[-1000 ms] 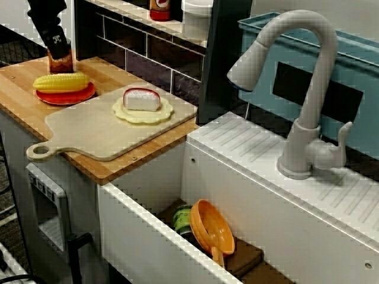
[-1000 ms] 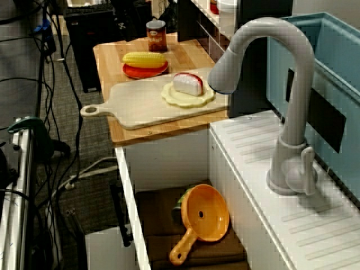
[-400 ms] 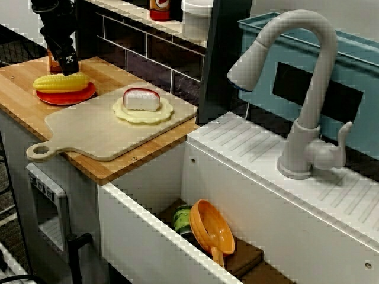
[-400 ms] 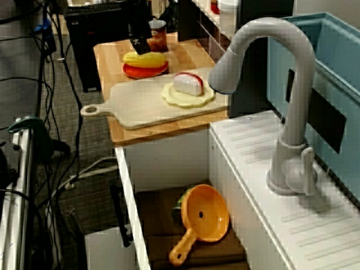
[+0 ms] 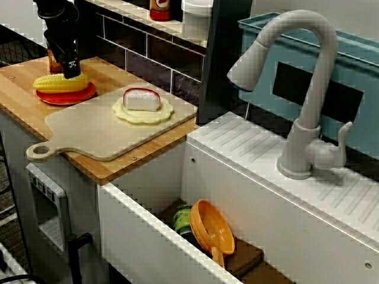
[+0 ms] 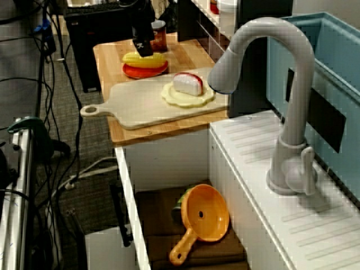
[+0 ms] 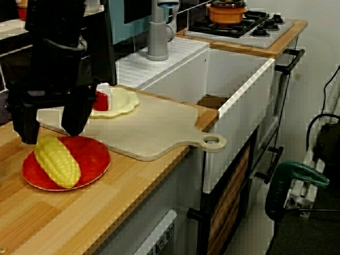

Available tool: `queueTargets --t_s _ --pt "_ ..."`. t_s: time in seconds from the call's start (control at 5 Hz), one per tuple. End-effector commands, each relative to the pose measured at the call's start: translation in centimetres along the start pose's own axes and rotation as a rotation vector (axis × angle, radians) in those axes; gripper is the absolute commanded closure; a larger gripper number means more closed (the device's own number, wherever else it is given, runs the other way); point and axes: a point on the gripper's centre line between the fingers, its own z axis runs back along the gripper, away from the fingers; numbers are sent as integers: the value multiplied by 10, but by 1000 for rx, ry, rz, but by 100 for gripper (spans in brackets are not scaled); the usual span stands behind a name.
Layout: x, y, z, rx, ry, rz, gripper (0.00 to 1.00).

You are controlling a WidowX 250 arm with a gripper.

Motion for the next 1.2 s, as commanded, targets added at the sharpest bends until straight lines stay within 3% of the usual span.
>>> queueTargets --t_s 0.0,1.0 --pt "6 11 12 43 -21 16 0" --pt "3 7 -14 39 27 94 0"
